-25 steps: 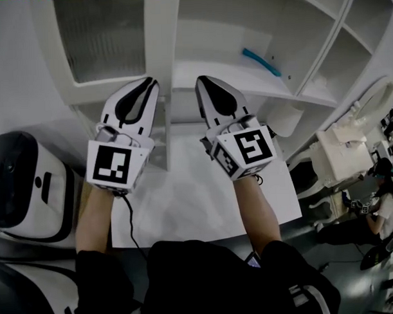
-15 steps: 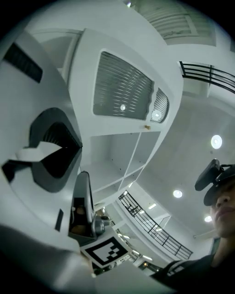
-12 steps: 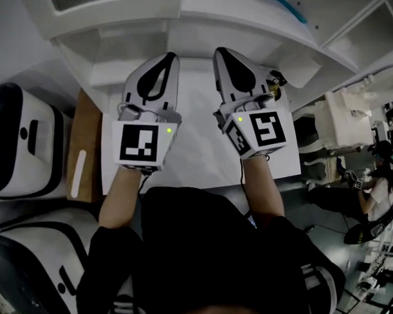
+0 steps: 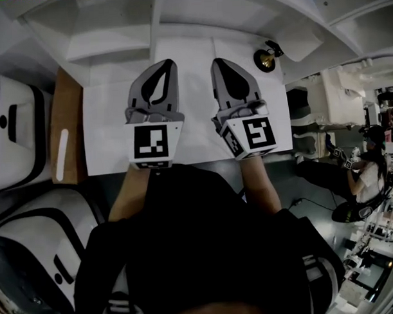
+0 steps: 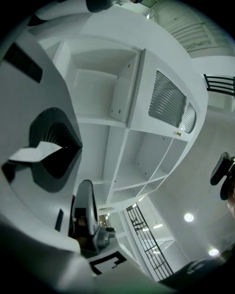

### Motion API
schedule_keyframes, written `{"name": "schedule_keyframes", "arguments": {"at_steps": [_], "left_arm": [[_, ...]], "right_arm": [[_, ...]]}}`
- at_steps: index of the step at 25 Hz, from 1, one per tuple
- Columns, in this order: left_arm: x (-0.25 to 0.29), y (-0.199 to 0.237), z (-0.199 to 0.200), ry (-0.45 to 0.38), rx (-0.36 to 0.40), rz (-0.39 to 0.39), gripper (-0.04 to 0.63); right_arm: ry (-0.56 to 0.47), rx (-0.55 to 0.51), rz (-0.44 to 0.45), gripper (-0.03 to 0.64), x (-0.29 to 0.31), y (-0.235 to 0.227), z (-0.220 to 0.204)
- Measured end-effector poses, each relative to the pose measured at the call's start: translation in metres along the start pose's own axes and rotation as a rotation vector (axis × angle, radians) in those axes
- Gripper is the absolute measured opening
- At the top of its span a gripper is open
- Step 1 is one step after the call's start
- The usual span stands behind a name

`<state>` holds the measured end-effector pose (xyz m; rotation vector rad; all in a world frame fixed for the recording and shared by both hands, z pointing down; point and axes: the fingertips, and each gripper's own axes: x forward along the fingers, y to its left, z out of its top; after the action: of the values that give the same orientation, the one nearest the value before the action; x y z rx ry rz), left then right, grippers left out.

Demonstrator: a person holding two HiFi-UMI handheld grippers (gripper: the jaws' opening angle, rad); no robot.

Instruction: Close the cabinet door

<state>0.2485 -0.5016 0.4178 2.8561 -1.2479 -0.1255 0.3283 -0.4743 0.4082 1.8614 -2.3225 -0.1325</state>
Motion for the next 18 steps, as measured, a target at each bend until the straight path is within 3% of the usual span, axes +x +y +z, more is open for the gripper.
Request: {"name": "schedule_keyframes", "arguments": {"at_steps": [5, 11, 18], "left_arm": [[-0.001, -0.008, -0.020, 0.055, 0.006, -0.003, 0.012], [-0.002, -0.002, -0.036, 0.066, -0.030, -0.049, 0.012], [-0.007, 0.006, -0.049, 0.100, -0.044, -0.046, 0.012]], "right_arm": [[0.024, 0.013, 0.020, 0.020, 0.002, 0.009, -0.016], [0.065, 0.031, 0.001, 0.020, 0.013, 0.015, -0.032], [0.065, 0.030, 0.014, 0.020, 0.023, 0.024, -0.033]]}}
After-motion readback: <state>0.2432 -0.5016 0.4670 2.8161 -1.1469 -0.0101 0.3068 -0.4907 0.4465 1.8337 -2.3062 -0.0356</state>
